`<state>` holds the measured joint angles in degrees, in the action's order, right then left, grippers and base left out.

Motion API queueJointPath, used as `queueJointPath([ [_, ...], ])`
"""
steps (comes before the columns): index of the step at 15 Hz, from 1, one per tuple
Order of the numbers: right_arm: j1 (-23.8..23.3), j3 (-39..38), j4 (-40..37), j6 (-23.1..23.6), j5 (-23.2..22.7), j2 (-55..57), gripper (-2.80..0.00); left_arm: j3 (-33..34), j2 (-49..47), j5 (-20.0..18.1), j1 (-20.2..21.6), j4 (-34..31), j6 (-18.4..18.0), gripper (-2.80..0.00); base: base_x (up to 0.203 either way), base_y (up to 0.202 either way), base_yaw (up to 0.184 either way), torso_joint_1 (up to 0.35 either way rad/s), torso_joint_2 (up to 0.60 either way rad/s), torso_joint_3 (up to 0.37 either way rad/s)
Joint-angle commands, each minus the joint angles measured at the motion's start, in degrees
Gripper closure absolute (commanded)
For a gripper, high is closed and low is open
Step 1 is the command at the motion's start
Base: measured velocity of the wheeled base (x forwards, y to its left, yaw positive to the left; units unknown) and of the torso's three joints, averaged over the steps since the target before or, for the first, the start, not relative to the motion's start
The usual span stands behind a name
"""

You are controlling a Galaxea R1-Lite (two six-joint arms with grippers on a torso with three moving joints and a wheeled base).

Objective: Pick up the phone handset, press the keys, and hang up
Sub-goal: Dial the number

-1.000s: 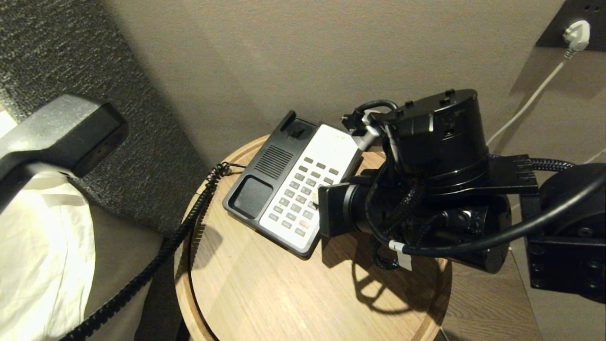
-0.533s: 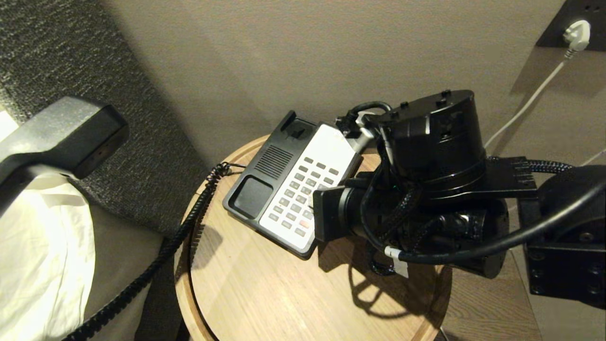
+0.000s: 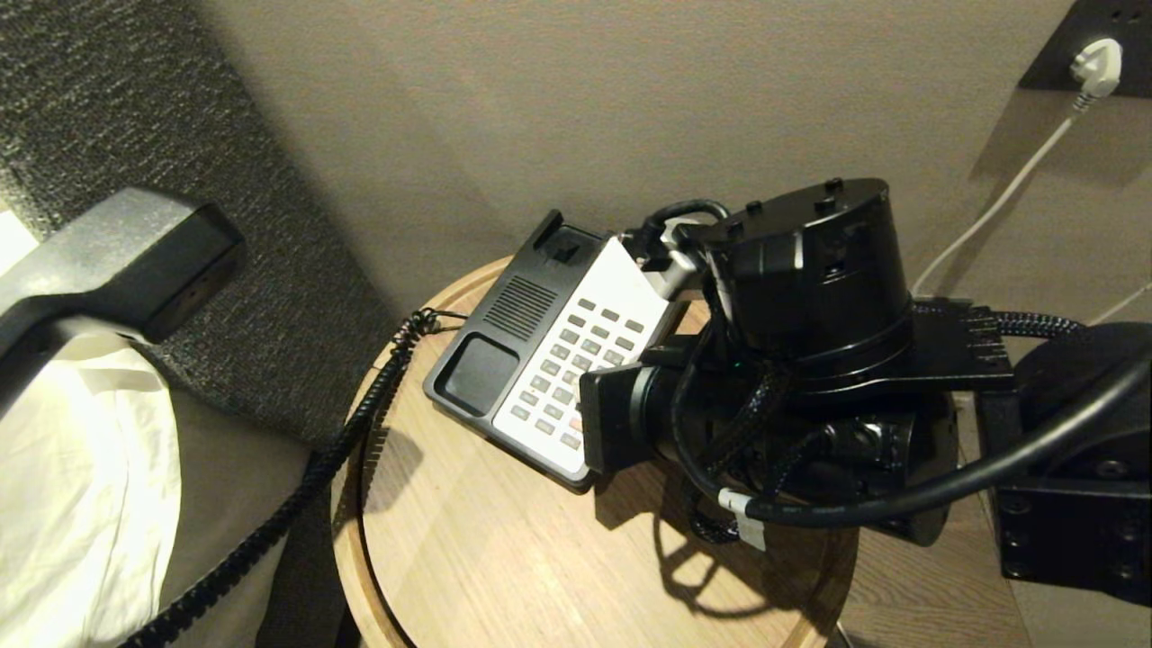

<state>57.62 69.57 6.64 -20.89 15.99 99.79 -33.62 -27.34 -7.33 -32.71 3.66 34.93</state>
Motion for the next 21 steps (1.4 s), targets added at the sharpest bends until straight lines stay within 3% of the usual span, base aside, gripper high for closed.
queueJointPath([
  [1,0.03,0.47,0.13,-0.11,0.15,0.83,0.00,-0.13,0.01,-0.06,0.01,0.03,0.22,0.00,0.000,0.000,0.000,0.000,0.00,0.000],
  [21,-0.76,1.71,0.13,-0.11,0.36,1.89,0.00,-0.04,0.04,-0.06,0.01,0.06,0.22,0.00,0.000,0.000,0.000,0.000,0.00,0.000],
])
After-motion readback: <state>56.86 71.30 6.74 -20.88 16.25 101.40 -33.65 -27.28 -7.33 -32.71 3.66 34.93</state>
